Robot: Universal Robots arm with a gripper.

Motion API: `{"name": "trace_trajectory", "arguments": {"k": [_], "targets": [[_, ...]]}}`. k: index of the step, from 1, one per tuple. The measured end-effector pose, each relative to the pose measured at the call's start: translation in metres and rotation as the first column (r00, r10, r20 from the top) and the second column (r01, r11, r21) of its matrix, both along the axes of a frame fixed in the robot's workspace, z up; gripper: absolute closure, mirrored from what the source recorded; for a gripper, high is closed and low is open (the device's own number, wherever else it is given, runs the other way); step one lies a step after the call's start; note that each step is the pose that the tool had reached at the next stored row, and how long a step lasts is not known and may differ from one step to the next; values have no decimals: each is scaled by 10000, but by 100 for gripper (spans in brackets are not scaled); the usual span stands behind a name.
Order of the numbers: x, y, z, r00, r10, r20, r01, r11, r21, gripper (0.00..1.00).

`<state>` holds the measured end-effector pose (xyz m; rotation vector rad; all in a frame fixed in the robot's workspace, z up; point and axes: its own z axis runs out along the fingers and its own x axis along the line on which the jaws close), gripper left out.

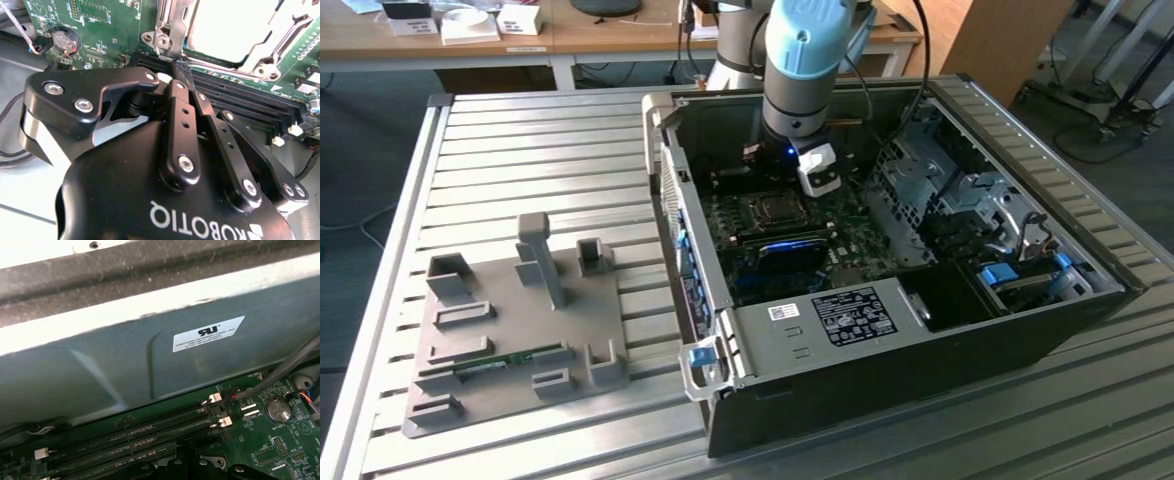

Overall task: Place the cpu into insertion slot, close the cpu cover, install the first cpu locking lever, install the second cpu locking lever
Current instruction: 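Install the first cpu locking lever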

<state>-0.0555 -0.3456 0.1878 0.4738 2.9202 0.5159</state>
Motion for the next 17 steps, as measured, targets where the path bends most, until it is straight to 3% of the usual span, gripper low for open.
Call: {"name": "trace_trajectory", "arguments": {"k": [11, 17], "targets": [[1, 1, -8, 10000, 0, 3, 0, 10000, 8, 89], [1, 1, 5, 10000, -1, 4, 1, 9999, 124, 89]]}}
